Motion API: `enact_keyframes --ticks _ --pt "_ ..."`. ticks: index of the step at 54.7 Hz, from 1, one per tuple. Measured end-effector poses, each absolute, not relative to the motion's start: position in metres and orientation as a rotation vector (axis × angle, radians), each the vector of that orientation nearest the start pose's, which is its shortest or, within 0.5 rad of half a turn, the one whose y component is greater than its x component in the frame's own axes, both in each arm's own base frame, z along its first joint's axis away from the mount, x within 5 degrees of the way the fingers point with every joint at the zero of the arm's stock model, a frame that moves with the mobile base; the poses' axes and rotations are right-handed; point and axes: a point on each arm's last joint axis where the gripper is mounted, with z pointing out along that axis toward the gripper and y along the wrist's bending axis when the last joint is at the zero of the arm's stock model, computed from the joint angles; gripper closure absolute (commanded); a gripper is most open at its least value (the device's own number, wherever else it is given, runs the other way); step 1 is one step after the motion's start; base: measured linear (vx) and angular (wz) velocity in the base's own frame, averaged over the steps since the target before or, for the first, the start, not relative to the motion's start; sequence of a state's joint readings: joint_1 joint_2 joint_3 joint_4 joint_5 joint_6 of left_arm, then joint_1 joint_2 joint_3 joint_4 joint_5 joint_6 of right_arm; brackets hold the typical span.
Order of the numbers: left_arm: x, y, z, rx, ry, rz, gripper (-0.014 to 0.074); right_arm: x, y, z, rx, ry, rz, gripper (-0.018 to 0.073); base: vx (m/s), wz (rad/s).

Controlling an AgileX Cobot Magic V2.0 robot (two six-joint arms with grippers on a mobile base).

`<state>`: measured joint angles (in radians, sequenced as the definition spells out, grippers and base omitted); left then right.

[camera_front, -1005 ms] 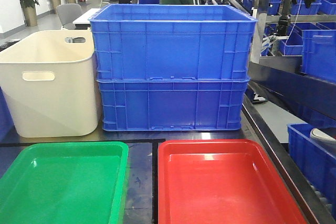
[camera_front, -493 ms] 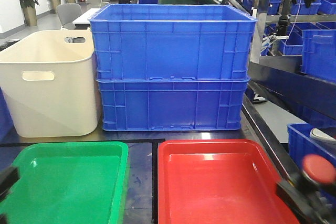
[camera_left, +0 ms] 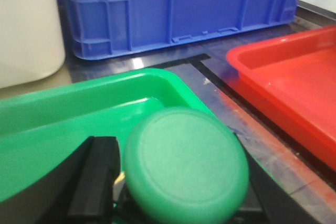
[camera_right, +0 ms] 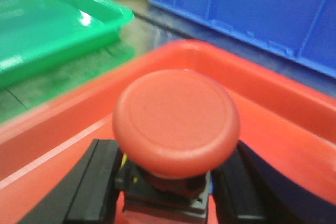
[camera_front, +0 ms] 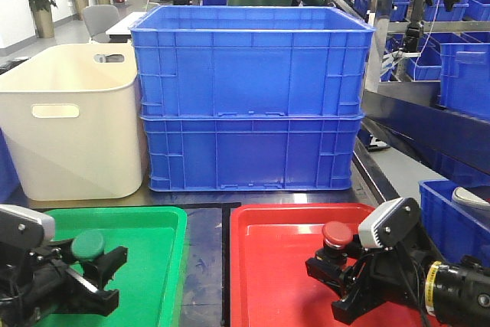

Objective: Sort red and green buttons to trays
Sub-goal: 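Lower the green button over the green tray and red over the red tray, then open both grippers to release the buttons into the trays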

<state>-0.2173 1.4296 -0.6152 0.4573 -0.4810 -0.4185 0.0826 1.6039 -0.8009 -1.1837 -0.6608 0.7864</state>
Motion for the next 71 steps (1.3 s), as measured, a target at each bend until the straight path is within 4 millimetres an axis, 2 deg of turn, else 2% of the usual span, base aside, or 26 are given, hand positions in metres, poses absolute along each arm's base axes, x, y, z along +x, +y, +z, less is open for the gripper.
enact_keyframes --ticks 4,10,21,27,34,43,50,54,59,61,63,65,68,71 --pt "0.278 -0.081 0.226 0.348 1.854 -0.343 0.0409 0.316 0.076 0.223 -0.748 1.815 0.423 0.0484 0.00 0.00" --pt "0.280 -0.081 0.220 0.363 1.870 -0.335 0.0278 0.316 0.075 0.223 -0.749 1.822 0.403 0.0372 0.00 0.00" --pt "0.281 -0.081 0.218 0.370 1.870 -0.334 0.0059 0.317 0.075 0.223 -0.751 1.818 0.400 0.0059 0.00 0.00" --pt "0.281 -0.082 0.218 0.370 1.869 -0.335 0.0000 0.317 0.075 0.223 -0.743 1.818 0.402 -0.0069 0.00 0.00" --pt "0.281 -0.082 0.218 0.370 1.868 -0.336 0.0002 0.318 0.074 0.224 -0.717 1.819 0.408 -0.0111 0.00 0.00" --pt "0.278 -0.081 0.226 0.369 1.841 -0.333 0.0024 0.317 0.074 0.232 -0.672 1.797 0.418 -0.0083 0.00 0.00" --pt "0.265 -0.078 0.257 0.363 1.738 -0.325 0.0054 0.309 0.074 0.256 -0.653 1.719 0.416 -0.0048 0.00 0.00" --pt "0.254 -0.074 0.275 0.356 1.693 -0.306 0.0095 0.300 0.073 0.275 -0.636 1.667 0.419 0.0003 0.00 0.00" --pt "0.234 -0.067 0.301 0.338 1.636 -0.267 0.0210 0.285 0.072 0.301 -0.623 1.596 0.416 0.0132 0.00 0.00" --pt "0.223 -0.062 0.312 0.327 1.622 -0.244 0.0276 0.278 0.072 0.311 -0.633 1.574 0.411 0.0223 0.00 0.00" --pt "0.213 -0.058 0.319 0.312 1.627 -0.218 0.0370 0.268 0.071 0.322 -0.640 1.551 0.399 0.0309 0.00 0.00" --pt "0.201 -0.053 0.328 0.291 1.617 -0.199 0.0455 0.258 0.070 0.332 -0.651 1.537 0.385 0.0441 0.00 0.00" --pt "0.184 -0.045 0.337 0.246 1.631 -0.172 0.0608 0.242 0.069 0.342 -0.650 1.539 0.376 0.0572 0.00 0.00" --pt "0.167 -0.036 0.341 0.195 1.673 -0.135 0.0605 0.226 0.066 0.346 -0.642 1.558 0.371 0.0573 0.00 0.00"
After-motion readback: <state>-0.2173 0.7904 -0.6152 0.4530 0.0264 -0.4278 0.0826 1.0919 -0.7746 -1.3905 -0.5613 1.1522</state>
